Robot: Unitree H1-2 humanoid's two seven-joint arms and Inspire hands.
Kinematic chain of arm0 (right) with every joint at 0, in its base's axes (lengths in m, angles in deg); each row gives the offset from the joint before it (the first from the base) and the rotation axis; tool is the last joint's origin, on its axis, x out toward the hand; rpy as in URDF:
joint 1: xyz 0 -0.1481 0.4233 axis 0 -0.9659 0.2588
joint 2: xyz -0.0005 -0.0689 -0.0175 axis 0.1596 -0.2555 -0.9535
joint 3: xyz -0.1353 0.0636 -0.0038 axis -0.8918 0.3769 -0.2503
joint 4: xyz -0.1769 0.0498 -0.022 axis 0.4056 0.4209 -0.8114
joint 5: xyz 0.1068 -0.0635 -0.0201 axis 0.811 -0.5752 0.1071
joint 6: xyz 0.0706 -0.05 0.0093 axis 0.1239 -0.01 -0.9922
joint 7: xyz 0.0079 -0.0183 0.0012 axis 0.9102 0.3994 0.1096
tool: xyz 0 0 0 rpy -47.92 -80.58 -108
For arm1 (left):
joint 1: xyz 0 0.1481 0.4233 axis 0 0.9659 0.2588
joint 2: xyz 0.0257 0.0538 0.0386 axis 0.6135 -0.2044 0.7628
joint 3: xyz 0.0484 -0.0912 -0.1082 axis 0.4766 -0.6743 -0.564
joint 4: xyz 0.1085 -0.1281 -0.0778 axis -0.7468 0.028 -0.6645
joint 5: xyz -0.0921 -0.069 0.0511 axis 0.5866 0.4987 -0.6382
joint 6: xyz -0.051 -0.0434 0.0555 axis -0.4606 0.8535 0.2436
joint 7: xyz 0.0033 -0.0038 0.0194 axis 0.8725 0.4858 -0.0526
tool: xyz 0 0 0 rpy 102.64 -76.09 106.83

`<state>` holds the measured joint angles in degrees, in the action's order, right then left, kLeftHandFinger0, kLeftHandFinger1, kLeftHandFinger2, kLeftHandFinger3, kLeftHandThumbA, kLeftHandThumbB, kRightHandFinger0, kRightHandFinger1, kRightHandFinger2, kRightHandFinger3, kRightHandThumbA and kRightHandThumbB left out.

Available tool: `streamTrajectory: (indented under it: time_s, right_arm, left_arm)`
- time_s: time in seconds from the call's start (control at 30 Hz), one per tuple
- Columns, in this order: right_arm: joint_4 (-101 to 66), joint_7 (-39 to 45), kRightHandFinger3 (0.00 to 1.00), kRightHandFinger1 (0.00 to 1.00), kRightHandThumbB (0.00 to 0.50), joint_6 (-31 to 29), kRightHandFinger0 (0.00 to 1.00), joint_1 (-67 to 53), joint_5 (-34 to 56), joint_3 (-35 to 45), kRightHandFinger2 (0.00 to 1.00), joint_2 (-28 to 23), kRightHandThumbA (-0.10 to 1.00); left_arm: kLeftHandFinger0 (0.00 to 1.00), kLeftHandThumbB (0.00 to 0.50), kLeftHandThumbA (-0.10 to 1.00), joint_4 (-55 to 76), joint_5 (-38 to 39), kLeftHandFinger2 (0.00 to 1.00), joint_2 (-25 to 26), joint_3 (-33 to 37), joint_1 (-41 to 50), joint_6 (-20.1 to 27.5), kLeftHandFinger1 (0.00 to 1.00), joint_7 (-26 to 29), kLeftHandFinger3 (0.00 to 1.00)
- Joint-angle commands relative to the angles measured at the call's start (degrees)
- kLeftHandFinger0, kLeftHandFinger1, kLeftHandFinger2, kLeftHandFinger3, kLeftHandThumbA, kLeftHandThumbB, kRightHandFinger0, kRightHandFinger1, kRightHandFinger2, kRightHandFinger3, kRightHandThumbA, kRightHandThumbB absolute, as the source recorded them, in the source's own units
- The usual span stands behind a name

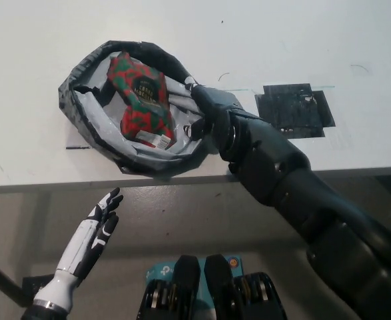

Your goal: The robot uses its right hand to pick up a bag of coffee beans and puts it in the black plastic bag, then the robot grabs the top of the bag and lifts it.

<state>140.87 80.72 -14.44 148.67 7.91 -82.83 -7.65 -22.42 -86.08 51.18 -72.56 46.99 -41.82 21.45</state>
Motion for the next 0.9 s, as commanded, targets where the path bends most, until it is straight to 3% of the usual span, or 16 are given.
streamTrajectory:
  time_s: [0.0,0.03,0.07,0.1,0.17,0.2,0.27,0.3,0.5,0.6,0.7,0.87]
  right_arm:
    - [0.16,-7.51,1.0,0.52,0.243,-0.97,0.44,3.01,-3.8,0.61,0.67,0.61,0.19]
    - [-0.73,-12.53,0.85,0.24,0.208,-2.84,0.21,2.4,-3.97,1.89,0.38,0.48,-0.05]
    - [-1.06,-14.45,0.85,0.24,0.208,-3.52,0.21,2.27,-3.95,2.52,0.38,0.46,-0.05]
    - [-1.32,-15.25,0.69,0.07,0.193,-4.02,0.02,2.28,-3.72,3.21,0.24,0.45,-0.1]
    - [-2.61,-17.46,0.43,0.0,0.183,-6.53,0.0,2.0,-2.59,5.39,0.11,0.22,-0.1]
    - [-2.94,-18.02,0.41,0.04,0.179,-6.98,0.0,1.97,-2.45,5.97,0.18,0.17,-0.1]
    - [-3.77,-18.5,0.58,0.19,0.187,-7.48,0.01,2.35,-2.16,7.42,0.43,-0.04,-0.1]
    - [-3.98,-18.72,0.6,0.21,0.199,-7.85,0.0,2.47,-2.09,7.94,0.46,-0.09,-0.1]
    - [-5.89,-18.43,0.52,0.14,0.211,-8.68,0.0,3.32,-2.03,10.91,0.41,-0.36,-0.08]
    - [-7.38,-17.67,0.42,0.03,0.214,-8.49,0.0,3.47,-1.86,12.17,0.27,-0.52,-0.08]
    - [-8.16,-17.2,0.32,0.0,0.219,-9.37,0.0,3.24,-1.1,13.46,0.17,-0.63,-0.1]
    - [-8.85,-15.29,0.27,0.01,0.216,-7.78,0.0,3.79,0.92,16.8,0.19,-0.14,-0.1]
  left_arm:
    - [1.0,0.206,1.0,1.49,0.36,1.0,0.96,0.16,-1.21,0.9,1.0,-1.08,1.0]
    - [1.0,0.197,1.0,1.28,0.53,1.0,0.97,0.12,-1.36,1.31,1.0,-1.1,1.0]
    - [1.0,0.197,1.0,1.12,0.74,1.0,0.94,0.07,-1.52,1.57,1.0,-1.11,1.0]
    - [1.0,0.202,1.0,1.14,0.6,1.0,0.96,0.09,-1.6,1.45,1.0,-1.07,1.0]
    - [1.0,0.193,1.0,0.82,0.25,1.0,1.03,0.13,-1.75,1.95,1.0,-0.88,1.0]
    - [1.0,0.191,1.0,0.67,0.14,1.0,1.05,0.15,-1.76,2.25,1.0,-0.8,1.0]
    - [1.0,0.191,1.0,0.5,0.15,1.0,1.03,0.18,-1.84,2.36,1.0,-0.79,1.0]
    - [1.0,0.192,1.0,0.4,0.11,1.0,1.05,0.19,-1.91,2.38,1.0,-0.79,1.0]
    - [1.0,0.186,1.0,0.44,-0.25,1.0,1.04,0.24,-2.16,2.3,1.0,-0.6,1.0]
    - [1.0,0.191,1.0,0.47,-0.35,1.0,1.07,0.3,-2.34,2.03,1.0,-0.64,1.0]
    - [1.0,0.192,1.0,0.73,-0.28,1.0,1.05,0.27,-2.44,1.49,1.0,-0.67,1.0]
    - [0.99,0.186,1.0,0.77,-0.19,1.0,1.02,0.22,-2.63,1.48,1.0,-0.64,1.0]
